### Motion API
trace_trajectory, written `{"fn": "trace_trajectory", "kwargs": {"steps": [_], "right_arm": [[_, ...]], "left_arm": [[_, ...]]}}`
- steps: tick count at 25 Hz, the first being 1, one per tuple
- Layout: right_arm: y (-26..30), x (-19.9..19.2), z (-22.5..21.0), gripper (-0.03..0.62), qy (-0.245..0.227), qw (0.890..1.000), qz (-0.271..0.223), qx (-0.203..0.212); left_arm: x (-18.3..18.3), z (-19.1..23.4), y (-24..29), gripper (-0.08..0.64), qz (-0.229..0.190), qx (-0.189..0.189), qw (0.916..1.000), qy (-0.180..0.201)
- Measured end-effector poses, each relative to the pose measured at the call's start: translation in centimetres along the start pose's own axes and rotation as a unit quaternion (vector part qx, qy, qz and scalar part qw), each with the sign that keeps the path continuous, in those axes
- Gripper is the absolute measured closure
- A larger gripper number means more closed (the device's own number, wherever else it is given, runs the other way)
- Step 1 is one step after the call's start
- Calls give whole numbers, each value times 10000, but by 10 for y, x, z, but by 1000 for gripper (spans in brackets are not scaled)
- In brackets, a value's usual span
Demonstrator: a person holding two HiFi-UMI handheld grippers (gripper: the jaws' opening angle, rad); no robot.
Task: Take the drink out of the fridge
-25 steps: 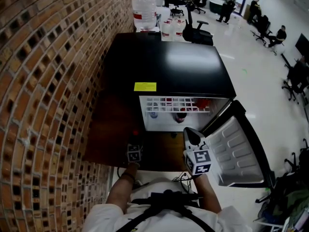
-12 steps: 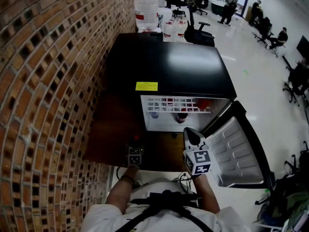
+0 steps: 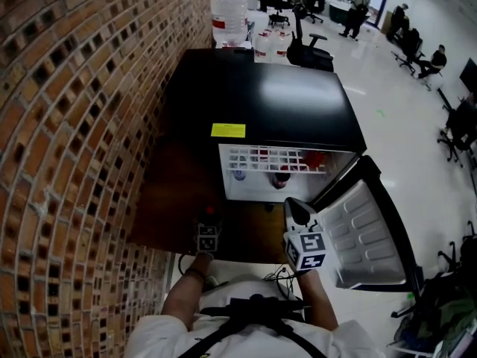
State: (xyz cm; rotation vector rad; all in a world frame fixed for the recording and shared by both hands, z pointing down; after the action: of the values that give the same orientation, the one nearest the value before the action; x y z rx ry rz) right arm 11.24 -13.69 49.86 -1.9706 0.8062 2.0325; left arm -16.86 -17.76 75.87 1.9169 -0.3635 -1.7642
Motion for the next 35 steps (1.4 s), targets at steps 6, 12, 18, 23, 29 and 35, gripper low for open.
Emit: {"fn": "trace_trajectory", "kwargs": {"steps": [6, 12, 18, 23, 29, 35], "right_arm": [[0, -1, 3, 586, 18, 10000, 14, 37], [1, -1, 4, 586, 15, 10000, -33, 54], [-1, 0, 4, 586, 40, 10000, -49, 46], [-4, 2, 1, 586, 78, 9999, -97, -12], [-9, 5, -1, 586, 110, 9998, -174, -78], [-18, 10, -8, 586, 107, 9995, -222, -183]], "left_arm": [[17, -1, -15, 125, -281, -30, 9994, -174], [56, -7, -51, 58, -799, -239, 9964, -146], [125, -19, -99, 51, -1342, -440, 9897, -232], [175, -33, -128, 97, -1555, -570, 9861, -146], [220, -57, -157, 192, -1953, -804, 9773, 176], [230, -76, -158, 378, -2022, -918, 9743, 387]]}}
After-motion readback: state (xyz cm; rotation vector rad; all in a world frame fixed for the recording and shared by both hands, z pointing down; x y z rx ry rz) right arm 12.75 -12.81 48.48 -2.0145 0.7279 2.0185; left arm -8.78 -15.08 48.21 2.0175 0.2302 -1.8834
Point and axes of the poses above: the fingertips, and each gripper's own axes: y forward along the fingers, z to its left, x out of its top, the point moved 8 cm from there along -y, backward along the fingers, and after that the axes turned 6 degrees about x, right-handed, at the moved point
